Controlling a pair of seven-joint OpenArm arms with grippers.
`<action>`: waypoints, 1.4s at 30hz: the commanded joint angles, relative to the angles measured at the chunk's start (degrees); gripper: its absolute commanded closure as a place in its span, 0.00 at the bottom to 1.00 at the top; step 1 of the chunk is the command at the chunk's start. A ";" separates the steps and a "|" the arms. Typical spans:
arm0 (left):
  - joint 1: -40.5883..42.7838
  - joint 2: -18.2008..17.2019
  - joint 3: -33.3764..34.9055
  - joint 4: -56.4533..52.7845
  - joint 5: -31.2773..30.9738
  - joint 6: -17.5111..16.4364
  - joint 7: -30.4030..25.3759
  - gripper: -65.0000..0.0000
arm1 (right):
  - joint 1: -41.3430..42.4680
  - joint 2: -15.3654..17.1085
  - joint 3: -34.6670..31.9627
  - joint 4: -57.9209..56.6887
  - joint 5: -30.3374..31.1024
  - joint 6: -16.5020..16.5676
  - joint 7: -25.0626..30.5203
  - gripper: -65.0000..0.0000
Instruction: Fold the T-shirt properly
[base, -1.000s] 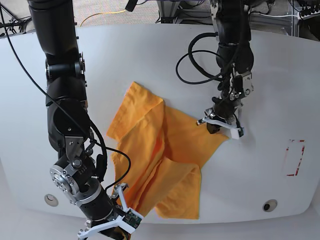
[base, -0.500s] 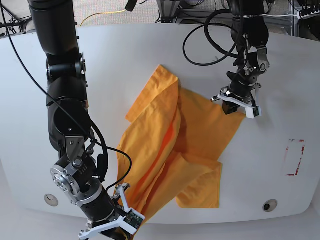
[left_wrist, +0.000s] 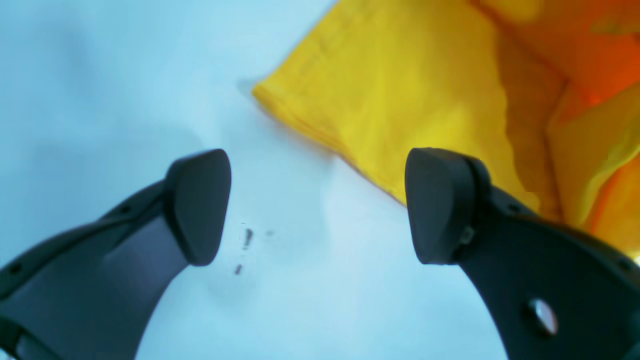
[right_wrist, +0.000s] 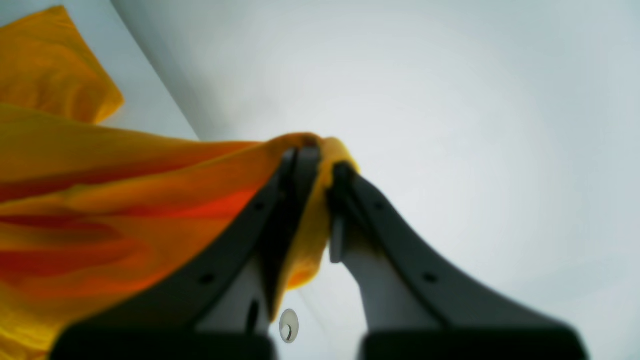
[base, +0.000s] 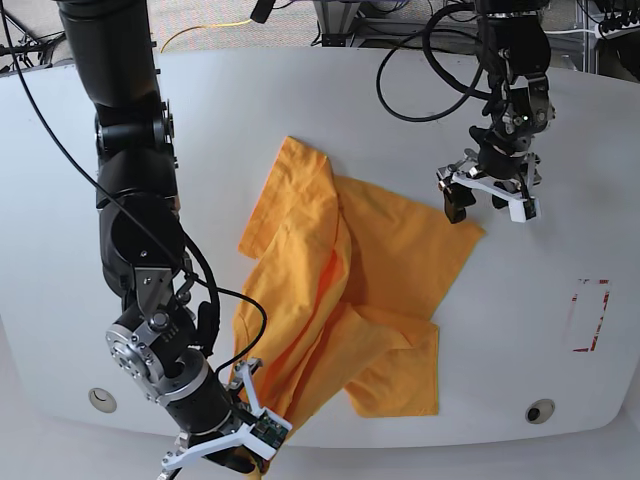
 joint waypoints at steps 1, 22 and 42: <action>-2.83 -0.24 -0.89 -1.64 -0.03 -0.19 -0.88 0.21 | 1.64 0.16 0.40 0.97 0.09 -0.97 1.12 1.00; -15.40 1.69 -0.71 -18.87 -0.12 -0.28 2.11 0.21 | 1.38 0.16 0.40 1.67 -0.18 -0.97 1.12 1.00; -15.58 1.52 -0.80 -19.13 -4.87 -5.20 9.32 0.22 | 1.38 0.16 0.40 1.67 -0.27 -0.97 1.12 1.00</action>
